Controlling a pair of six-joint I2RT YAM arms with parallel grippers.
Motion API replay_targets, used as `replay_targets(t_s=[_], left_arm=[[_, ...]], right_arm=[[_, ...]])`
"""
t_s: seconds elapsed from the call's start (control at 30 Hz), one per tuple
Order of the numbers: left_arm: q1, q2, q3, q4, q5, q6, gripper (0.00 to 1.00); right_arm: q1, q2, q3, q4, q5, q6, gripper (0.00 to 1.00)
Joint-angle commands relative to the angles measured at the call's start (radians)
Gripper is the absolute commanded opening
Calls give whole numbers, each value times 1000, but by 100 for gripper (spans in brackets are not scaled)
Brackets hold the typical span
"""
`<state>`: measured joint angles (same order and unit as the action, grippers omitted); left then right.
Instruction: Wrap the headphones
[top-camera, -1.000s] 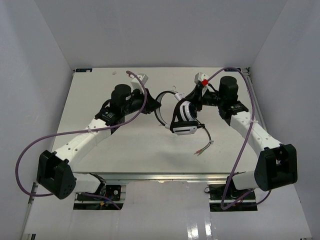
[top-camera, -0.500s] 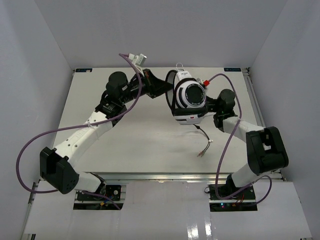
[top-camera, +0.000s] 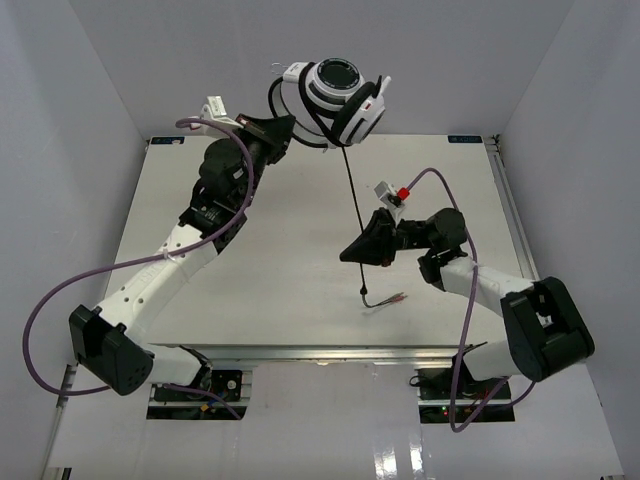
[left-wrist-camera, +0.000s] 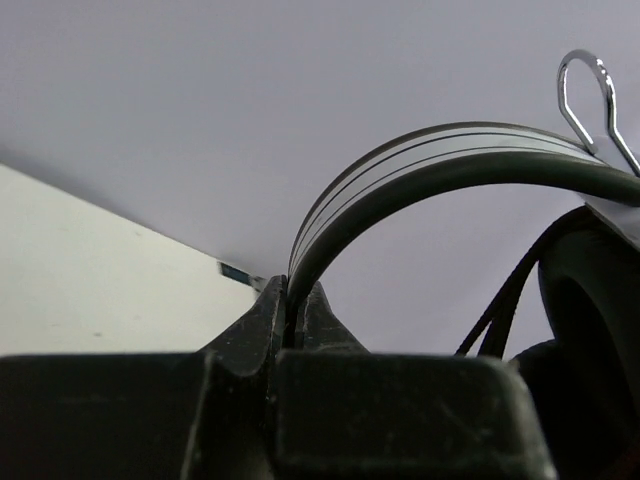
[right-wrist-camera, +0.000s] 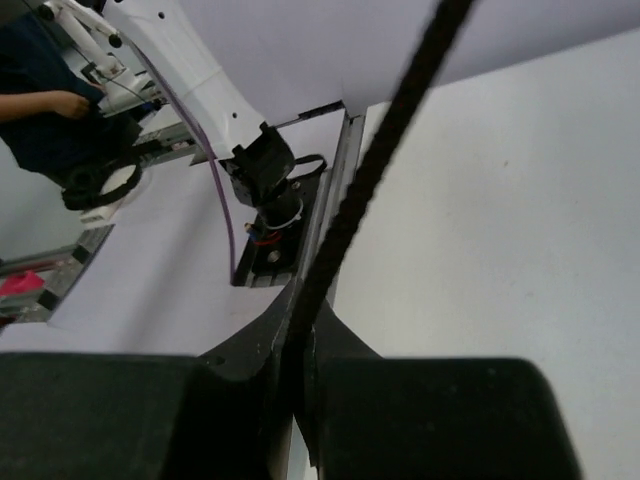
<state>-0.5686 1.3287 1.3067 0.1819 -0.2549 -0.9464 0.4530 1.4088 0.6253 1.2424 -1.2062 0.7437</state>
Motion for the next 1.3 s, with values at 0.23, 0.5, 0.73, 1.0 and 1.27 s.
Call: replay_targets(t_s=[0.23,0.5,0.73,1.0,1.27], left_arm=[[10,257,307,-318,-457,694,0],[-56,340,251,-560,-173,1004,0],[-74,170,70,-549,-43,1187,0],[-73,4,11,-553,286,1109,0],[-73,-27,60,-466,620,863,0]], right_arm=[[197,-70,621,-1704,772,-1288,8],[231,-86,657,-1549,1461,-1647,8],[154,-59,593,-1387,1530,-1703,8],[-101,-36,579,-1410,906,-1416,28],[-248,59,514,-1234,-16,-1046,37]])
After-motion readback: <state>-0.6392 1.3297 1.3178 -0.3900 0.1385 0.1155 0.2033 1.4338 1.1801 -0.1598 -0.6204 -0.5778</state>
